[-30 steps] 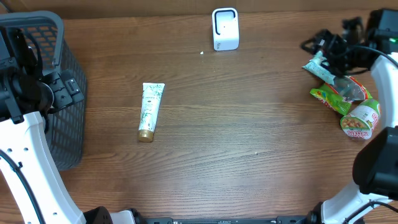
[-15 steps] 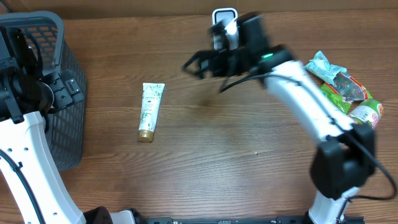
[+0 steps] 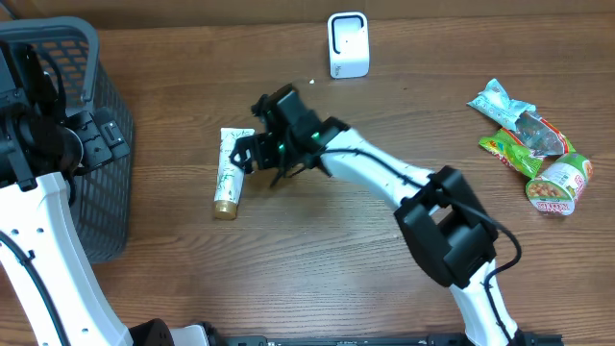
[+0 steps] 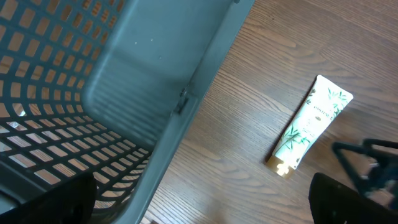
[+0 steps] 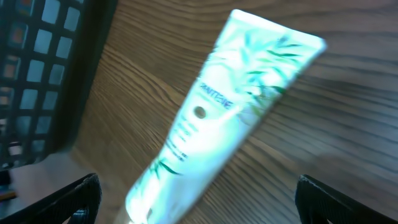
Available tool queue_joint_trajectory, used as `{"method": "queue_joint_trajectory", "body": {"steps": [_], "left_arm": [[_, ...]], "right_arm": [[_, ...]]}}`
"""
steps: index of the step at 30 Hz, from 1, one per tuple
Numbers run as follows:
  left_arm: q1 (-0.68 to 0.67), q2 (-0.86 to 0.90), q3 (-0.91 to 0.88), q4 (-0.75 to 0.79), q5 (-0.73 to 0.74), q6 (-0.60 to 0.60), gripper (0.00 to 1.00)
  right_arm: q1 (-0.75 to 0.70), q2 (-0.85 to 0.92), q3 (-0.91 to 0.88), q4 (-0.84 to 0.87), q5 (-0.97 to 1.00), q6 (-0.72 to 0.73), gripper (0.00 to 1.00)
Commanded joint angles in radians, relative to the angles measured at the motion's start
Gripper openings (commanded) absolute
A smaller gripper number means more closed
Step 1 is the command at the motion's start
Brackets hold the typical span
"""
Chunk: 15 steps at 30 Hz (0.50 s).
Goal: Scan the item barcode
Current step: 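Reach the right gripper left to the white conditioner tube, then grasp the white conditioner tube with the right gripper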
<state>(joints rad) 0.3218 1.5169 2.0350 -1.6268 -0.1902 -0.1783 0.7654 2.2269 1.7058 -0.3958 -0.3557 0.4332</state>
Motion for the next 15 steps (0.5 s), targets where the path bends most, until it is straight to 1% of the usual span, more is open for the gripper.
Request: {"method": "queue_joint_trajectory", "body": {"steps": [1,6,7,10,15], "left_arm": [[0.005,0.000,0.000,0.001,0.005,0.018,1.00],[0.005,0.000,0.000,0.001,0.005,0.018,1.00],[0.005,0.000,0.000,0.002,0.005,0.018,1.00],[0.005,0.000,0.000,0.002,0.005,0.018,1.00],[0.005,0.000,0.000,0.002,0.005,0.018,1.00]], "right_arm": [[0.057,0.008,0.024,0.031,0.160,-0.038,1.00],[0.116,0.014,0.024,0.079,0.312,-0.092,1.00],[0.137,0.031,0.024,0.106,0.368,-0.100,1.00],[0.156,0.069,0.024,0.130,0.397,-0.101,1.00],[0.162,0.086,0.024,0.094,0.432,-0.101,1.00]]}}
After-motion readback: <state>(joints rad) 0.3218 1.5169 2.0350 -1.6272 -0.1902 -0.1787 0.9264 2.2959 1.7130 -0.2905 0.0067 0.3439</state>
